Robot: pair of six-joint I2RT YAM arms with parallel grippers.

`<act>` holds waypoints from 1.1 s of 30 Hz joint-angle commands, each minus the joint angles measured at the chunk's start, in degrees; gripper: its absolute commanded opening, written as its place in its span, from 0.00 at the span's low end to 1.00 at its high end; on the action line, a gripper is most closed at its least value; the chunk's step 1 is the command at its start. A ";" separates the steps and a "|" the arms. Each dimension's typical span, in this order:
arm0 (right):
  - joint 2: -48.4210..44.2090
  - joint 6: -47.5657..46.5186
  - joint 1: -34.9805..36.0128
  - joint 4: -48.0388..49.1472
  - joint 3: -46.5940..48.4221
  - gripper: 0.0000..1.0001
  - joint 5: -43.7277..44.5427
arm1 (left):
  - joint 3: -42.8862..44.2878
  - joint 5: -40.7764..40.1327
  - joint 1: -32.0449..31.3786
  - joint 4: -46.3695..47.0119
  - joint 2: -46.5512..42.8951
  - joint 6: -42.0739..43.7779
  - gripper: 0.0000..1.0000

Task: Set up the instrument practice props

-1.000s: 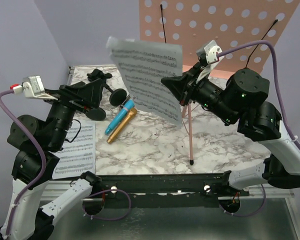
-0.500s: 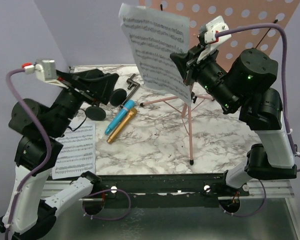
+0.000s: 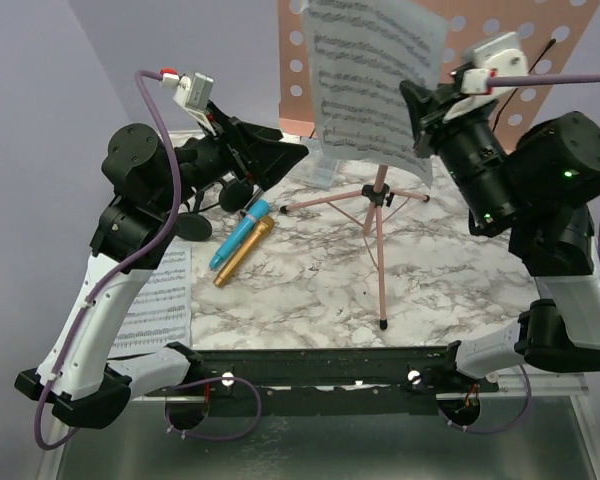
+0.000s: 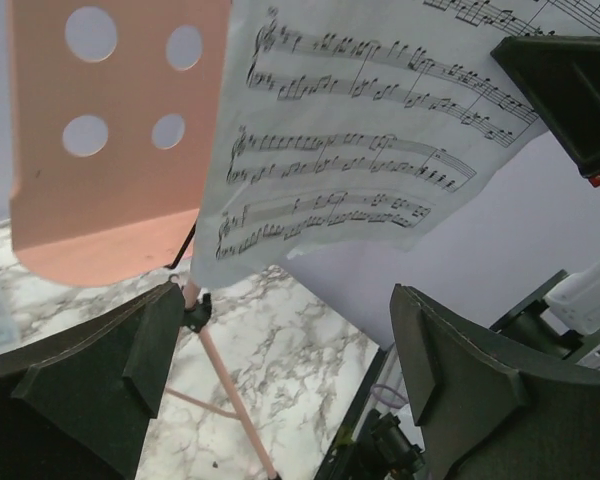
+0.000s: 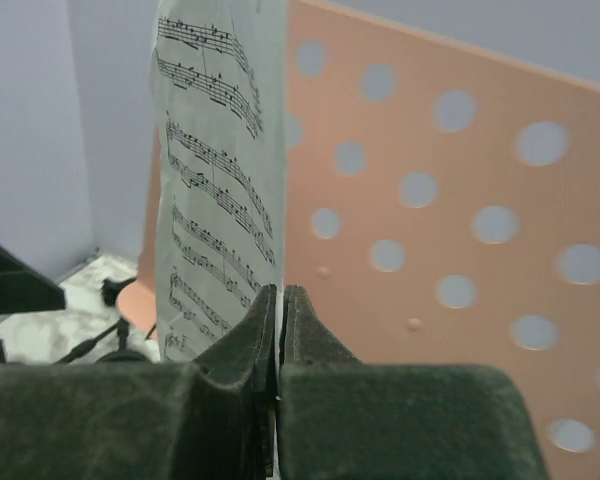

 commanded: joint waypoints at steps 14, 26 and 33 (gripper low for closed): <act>-3.17 -17.94 -0.16 23.17 -3.22 0.00 7.68 | 6.18 2.14 0.05 21.39 9.75 -7.63 0.68; -0.95 -23.40 -0.14 29.01 -6.01 0.00 6.79 | 6.66 -3.76 -2.27 26.82 13.72 -9.33 0.53; -0.30 -24.46 -0.16 30.06 -6.56 0.00 6.46 | 6.96 -7.73 -3.56 27.36 15.09 -8.87 0.48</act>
